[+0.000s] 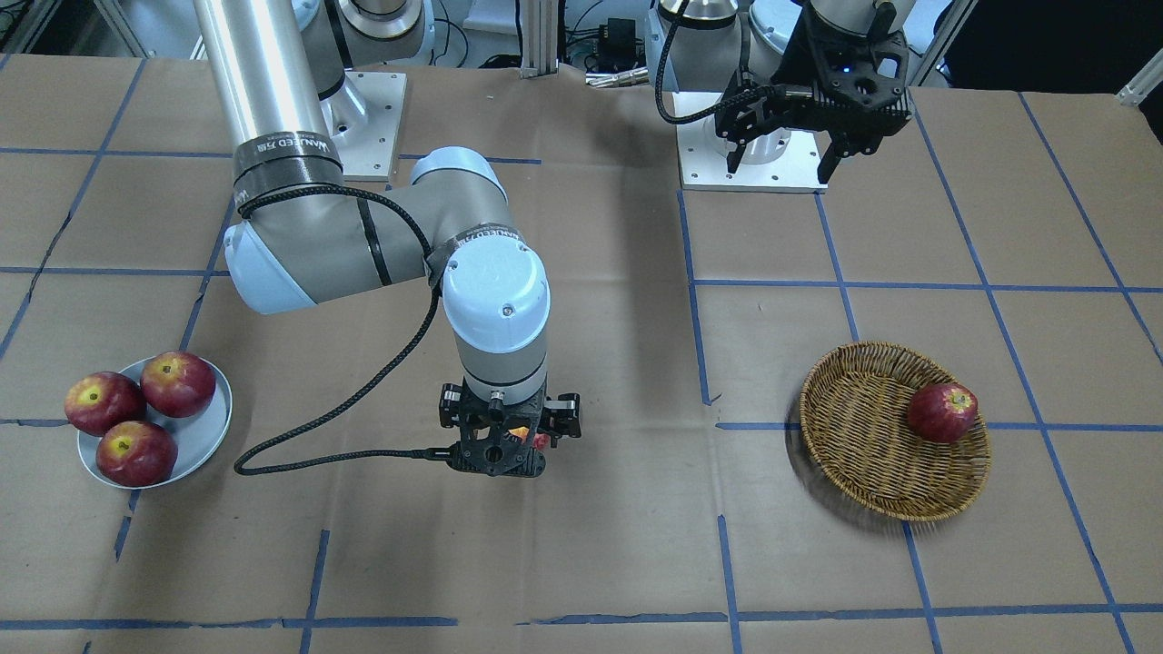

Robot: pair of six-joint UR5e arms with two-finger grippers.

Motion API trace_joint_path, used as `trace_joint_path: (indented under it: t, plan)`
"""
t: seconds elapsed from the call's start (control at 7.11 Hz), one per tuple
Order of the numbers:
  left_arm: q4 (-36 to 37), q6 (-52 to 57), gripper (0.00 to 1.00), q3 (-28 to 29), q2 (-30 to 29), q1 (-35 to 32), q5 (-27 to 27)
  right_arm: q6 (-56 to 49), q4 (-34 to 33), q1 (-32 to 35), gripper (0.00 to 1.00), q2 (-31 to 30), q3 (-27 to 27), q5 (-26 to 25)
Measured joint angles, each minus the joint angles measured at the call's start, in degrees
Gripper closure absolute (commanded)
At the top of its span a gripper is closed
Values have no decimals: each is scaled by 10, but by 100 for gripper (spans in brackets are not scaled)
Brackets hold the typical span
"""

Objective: Transfer apple from basket to plate
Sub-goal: 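Lower the right gripper onto the red-yellow apple and close it, then lift the apple and carry it with the right gripper over the plate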

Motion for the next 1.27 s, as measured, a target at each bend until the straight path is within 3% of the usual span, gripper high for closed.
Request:
trace_joint_path:
  t: [0.42,0.7,0.84,0.99,1.27]
  plan:
    - [4,13,1,2,-5,0,7,4,-89,3,0,7,73,4]
    - [4,15,1,3,-11,-5,7,7,-125,21,0,23,89,1]
    - [4,16,1,3,-13,-7,7,8,-133,27,28,29,91,-1]
    - [4,16,1,2,-13,-9,7,8,-137,29,43,31,92,-2]
    - [4,15,1,0,-13,-10,7,6,-138,28,45,30,91,-4]
